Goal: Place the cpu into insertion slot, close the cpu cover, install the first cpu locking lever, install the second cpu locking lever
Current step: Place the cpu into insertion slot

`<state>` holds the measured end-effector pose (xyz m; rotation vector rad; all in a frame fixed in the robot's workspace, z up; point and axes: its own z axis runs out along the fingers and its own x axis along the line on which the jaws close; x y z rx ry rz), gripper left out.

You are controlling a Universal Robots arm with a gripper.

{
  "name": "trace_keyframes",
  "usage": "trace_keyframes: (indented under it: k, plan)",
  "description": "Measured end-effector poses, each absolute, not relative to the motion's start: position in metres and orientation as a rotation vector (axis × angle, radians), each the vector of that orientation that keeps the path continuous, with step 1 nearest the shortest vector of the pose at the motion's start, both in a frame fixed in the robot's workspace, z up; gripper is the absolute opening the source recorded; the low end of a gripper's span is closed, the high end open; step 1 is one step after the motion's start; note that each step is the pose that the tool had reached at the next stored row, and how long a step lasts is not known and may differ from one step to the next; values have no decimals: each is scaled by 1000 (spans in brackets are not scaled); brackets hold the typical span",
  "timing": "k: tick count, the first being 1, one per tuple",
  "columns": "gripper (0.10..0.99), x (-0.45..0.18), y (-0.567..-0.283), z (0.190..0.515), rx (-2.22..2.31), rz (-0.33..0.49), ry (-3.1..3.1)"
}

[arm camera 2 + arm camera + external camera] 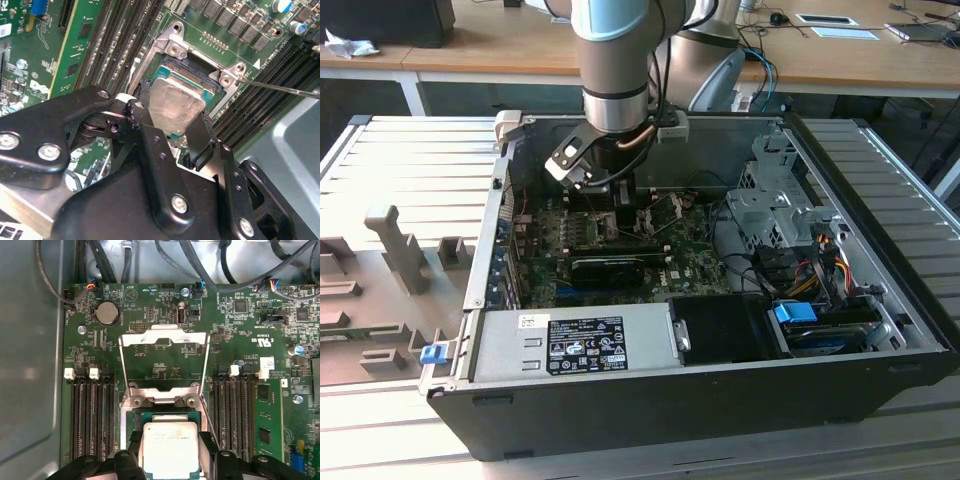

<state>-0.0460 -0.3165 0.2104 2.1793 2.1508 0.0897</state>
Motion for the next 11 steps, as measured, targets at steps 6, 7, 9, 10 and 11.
trace_keyframes:
  k: [6, 7, 9, 10, 11]
  plan:
    - [529, -47, -313, 204, 2179, 89, 2151]
    - [529, -47, -312, 203, 2179, 89, 2151]
    - [529, -47, -312, 202, 2179, 88, 2151]
    - [529, -47, -312, 202, 2179, 88, 2151]
    - [529, -47, -312, 202, 2179, 88, 2151]
